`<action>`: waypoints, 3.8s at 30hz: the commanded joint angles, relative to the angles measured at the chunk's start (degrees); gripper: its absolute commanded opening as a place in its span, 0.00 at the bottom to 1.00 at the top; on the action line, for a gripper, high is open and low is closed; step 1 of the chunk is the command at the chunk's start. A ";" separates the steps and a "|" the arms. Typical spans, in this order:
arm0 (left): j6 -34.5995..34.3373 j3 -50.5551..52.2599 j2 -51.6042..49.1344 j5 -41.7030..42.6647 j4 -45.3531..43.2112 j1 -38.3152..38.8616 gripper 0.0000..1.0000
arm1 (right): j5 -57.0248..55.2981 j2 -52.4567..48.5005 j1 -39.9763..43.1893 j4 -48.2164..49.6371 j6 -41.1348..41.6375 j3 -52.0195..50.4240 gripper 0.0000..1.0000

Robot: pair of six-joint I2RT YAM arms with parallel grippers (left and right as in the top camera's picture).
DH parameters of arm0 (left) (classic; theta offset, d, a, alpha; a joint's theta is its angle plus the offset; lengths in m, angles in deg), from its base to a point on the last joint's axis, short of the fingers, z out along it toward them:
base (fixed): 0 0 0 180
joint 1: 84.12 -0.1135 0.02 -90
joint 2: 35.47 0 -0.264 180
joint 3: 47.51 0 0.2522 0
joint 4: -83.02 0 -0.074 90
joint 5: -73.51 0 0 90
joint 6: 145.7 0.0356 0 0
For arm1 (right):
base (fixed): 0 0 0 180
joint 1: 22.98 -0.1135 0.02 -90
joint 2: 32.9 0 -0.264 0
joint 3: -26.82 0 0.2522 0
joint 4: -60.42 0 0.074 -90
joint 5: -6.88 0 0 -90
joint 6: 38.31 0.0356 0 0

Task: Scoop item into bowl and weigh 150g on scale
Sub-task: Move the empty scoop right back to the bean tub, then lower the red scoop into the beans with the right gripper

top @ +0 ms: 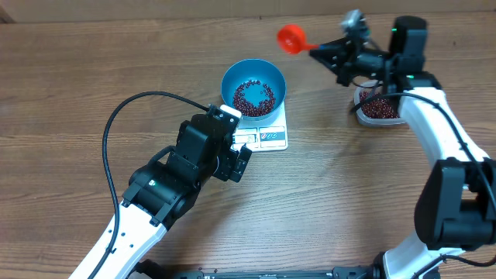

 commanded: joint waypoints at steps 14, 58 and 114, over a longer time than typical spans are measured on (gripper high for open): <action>-0.20 0.09 -0.26 -0.55 -0.22 -0.15 0.99 | -18.16 10.14 15.63 -16.44 31.85 1.11 0.04; -0.20 0.09 -0.26 -0.55 -0.22 -0.15 1.00 | -78.82 13.86 -0.20 -46.82 10.47 1.09 0.04; -0.20 0.09 -0.26 -0.55 -0.22 -0.15 0.99 | -50.51 1.25 5.77 -44.78 4.07 -0.42 0.04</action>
